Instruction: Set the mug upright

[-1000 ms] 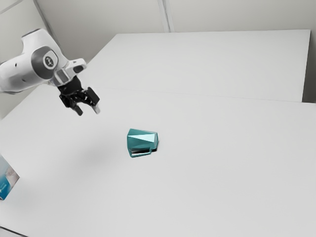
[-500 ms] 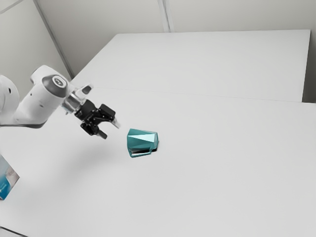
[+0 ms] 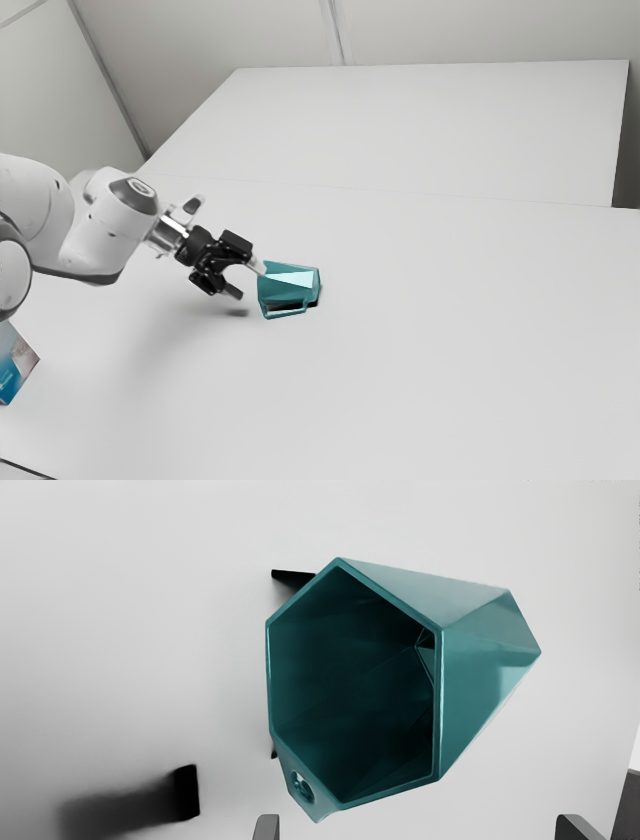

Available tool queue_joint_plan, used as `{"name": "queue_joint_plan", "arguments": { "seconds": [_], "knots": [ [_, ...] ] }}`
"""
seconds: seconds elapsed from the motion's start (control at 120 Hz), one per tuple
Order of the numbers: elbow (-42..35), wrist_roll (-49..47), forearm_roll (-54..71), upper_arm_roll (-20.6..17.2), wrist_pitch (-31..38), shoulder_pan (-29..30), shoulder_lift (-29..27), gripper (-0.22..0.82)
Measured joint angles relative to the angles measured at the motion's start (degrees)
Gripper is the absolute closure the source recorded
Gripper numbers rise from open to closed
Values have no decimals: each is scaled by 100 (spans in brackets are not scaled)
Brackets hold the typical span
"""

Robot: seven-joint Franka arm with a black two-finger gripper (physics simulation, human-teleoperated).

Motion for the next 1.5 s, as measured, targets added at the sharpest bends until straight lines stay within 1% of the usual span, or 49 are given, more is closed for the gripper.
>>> {"name": "queue_joint_plan", "arguments": {
  "seconds": [0.1, 0.292, 0.475, 0.675, 0.725, 0.858, 0.967, 1.075, 1.142, 1.292, 1.5],
  "knots": [
    [142, 143, -81, 0, 0, -15, 94, 0],
    [508, 358, -207, -4, -7, -37, 440, 0],
    [750, 507, -336, -70, -13, -122, 682, 0],
    [816, 615, -487, -76, -15, -281, 729, 1],
    [822, 634, -500, -74, -15, -288, 718, 6],
    [826, 682, -525, -71, -16, -292, 674, 28],
    [838, 718, -541, -70, -19, -296, 601, 40],
    [860, 753, -586, -70, -34, -318, 561, 56],
    [863, 772, -611, -70, -42, -337, 556, 63],
    [863, 799, -622, -73, -44, -402, 552, 72],
    [862, 795, -573, -70, -39, -501, 423, 77]
  ]
}}
